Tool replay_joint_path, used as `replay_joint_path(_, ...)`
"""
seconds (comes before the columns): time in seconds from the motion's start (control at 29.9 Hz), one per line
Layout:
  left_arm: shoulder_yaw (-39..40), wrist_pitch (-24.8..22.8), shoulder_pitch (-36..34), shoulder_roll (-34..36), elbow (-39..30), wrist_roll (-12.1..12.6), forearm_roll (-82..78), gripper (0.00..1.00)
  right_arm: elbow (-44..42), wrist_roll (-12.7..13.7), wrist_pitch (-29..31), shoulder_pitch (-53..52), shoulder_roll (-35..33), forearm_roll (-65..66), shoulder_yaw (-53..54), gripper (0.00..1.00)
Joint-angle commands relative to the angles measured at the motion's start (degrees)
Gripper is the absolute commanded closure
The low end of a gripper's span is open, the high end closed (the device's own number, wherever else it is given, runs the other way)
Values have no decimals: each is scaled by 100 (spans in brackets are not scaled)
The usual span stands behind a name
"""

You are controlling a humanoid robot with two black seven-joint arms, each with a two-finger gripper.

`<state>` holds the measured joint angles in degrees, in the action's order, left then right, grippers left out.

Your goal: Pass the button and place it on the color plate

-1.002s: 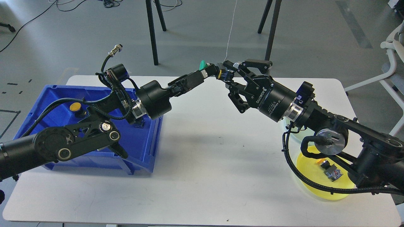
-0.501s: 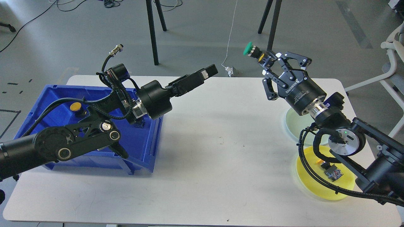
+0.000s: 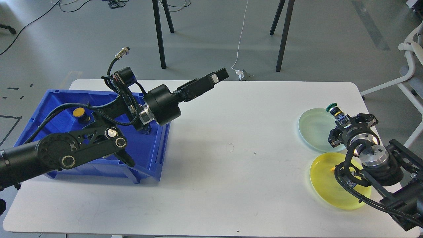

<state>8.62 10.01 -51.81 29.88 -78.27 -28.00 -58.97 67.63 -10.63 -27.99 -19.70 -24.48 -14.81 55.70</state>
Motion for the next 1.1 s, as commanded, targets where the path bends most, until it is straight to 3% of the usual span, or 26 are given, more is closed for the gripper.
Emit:
replay_joint_path(0.0, -1, 0, 5, 1, -4, 0, 0, 21, -276, 43, -1, -51, 127, -4, -94, 72)
replay_joint_path(0.07, -1, 0, -4, 1, -4, 0, 0, 21, -276, 52, -1, -51, 145, -4, -94, 54)
replay_joint_path(0.17, 8, 0, 5, 1, 5, 0, 0, 21, -268, 61, -1, -60, 145, -4, -86, 0)
replay_joint_path(0.43, 78, 9, 5, 18, 49, 0, 780, 13, 57, 0, -1, -270, 110, 66, -86, 1)
replay_joint_path(0.57, 288, 0, 13, 27, 119, 0, 1483, 12, 662, 8, -1, -359, -4, 249, -112, 1)
replay_joint_path(0.67, 631, -61, 153, 79, 119, 0, 2360, 7, 1207, -9, 1063, -307, -328, 1134, -225, 1)
replay_joint_path(0.73, 929, -428, 285, 150, 111, 0, 3064, 2, 1376, -53, 2283, -289, -697, 2049, -305, 1)
replay_joint_path(0.83, 1351, -1936, 592, 378, 146, 0, 3900, 0, 1201, -184, 4077, -350, -1076, 2536, -305, 1)
replay_joint_path(0.94, 1817, -3310, 961, 423, 338, 0, 4113, 0, 797, -421, 5406, -403, -1103, 2457, -200, 1)
replay_joint_path(1.0, 2186, -3801, 1225, 405, 471, 0, 4113, 0, 577, -606, 5599, -438, -1059, 1889, -95, 1)
replay_joint_path(1.07, 2494, -3801, 1489, 405, 489, 0, 4113, 0, 515, -624, 5599, -386, -1059, 905, -86, 1)
